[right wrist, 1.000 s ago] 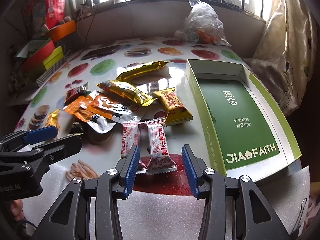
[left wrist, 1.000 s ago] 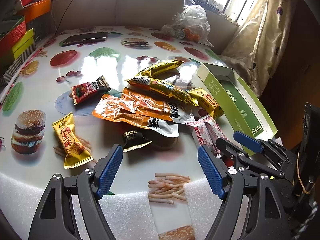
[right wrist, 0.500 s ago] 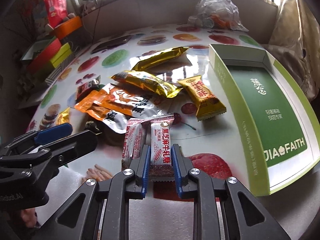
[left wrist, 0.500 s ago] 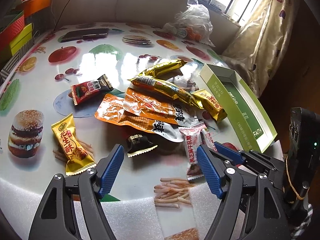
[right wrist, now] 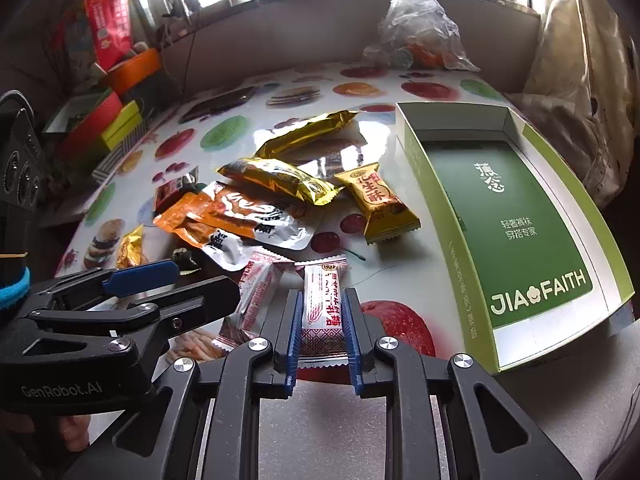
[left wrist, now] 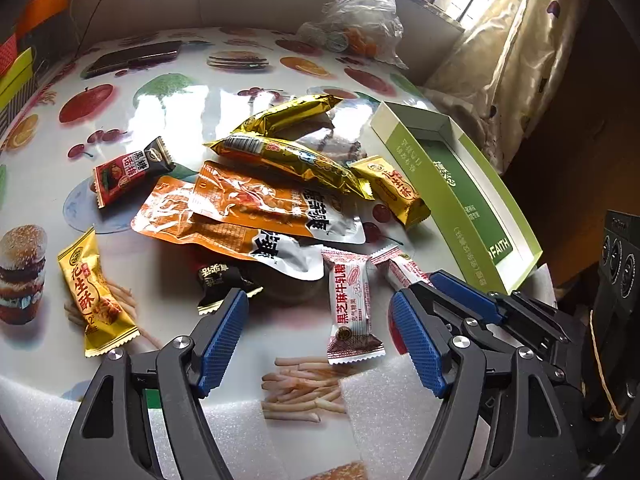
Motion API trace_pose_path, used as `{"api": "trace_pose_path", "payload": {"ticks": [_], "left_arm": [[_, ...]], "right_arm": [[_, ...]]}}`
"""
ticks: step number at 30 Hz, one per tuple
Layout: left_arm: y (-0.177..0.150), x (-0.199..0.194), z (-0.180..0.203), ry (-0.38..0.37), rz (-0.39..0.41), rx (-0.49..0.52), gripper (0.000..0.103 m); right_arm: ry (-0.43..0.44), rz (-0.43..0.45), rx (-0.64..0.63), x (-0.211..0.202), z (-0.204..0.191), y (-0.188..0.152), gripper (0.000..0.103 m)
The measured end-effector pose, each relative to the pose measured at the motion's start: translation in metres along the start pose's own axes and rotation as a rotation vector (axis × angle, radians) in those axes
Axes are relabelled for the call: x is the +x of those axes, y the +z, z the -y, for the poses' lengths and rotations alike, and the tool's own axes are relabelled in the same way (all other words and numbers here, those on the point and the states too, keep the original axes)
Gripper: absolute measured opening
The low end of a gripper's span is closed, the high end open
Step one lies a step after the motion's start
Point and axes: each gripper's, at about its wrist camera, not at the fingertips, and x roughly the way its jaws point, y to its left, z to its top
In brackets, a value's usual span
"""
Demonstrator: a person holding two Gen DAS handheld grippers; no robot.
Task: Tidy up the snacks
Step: 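Carry the bar in the right tool into the green box while the left tool carries its bar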
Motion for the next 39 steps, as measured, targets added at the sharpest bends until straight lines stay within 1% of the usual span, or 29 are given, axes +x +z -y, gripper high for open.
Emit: {"api": "trace_pose_path", "payload": {"ticks": [3,5,6,8,9,12,16,20,22,26,27,29,30,39], "left_arm": [[0.0,0.005,0.005,0.007,-0.022,0.027,0.075],[-0.001,0.008,0.009,0.013,-0.037,0.042,0.069],[-0.001,0.011,0.011,0.017,-0.043,0.052,0.064],[-0.003,0.016,0.016,0.031,-0.064,0.076,0.061],[-0.004,0.018,0.017,0.037,-0.071,0.085,0.059],[-0.004,0.019,0.018,0.041,-0.065,0.089,0.058],[-0.002,0.02,0.017,0.06,-0.063,0.097,0.049],[0.0,0.022,0.018,0.066,-0.062,0.106,0.046],[0.0,0.023,0.019,0.068,-0.061,0.106,0.035],[0.001,0.024,0.02,0.069,-0.06,0.111,0.032],[0.001,0.024,0.02,0.064,-0.06,0.112,0.029],[0.001,0.024,0.02,0.06,-0.058,0.111,0.026],[0.001,0.024,0.02,0.056,-0.059,0.111,0.022],[0.0,0.015,0.019,0.045,-0.036,0.108,0.021]], "right_arm": [[-0.041,0.004,-0.019,-0.003,0.003,-0.004,0.019],[-0.054,-0.004,-0.025,-0.002,0.005,-0.006,0.018],[-0.063,-0.006,-0.027,-0.002,0.007,-0.007,0.018],[-0.072,-0.013,-0.023,-0.001,0.011,-0.01,0.018],[-0.068,-0.015,-0.02,-0.001,0.013,-0.011,0.018],[-0.065,-0.014,-0.024,-0.001,0.013,-0.012,0.018],[-0.059,-0.02,-0.024,-0.001,0.013,-0.012,0.018],[-0.052,-0.028,-0.019,0.001,0.013,-0.012,0.019],[-0.049,-0.034,-0.012,0.003,0.015,-0.012,0.019],[-0.045,-0.037,-0.005,0.004,0.016,-0.012,0.019],[-0.044,-0.038,-0.004,0.004,0.017,-0.012,0.019],[-0.041,-0.038,0.002,0.004,0.017,-0.012,0.019],[-0.039,-0.037,0.004,0.004,0.017,-0.012,0.019],[-0.025,-0.026,0.009,0.003,0.016,-0.012,0.018]]}}
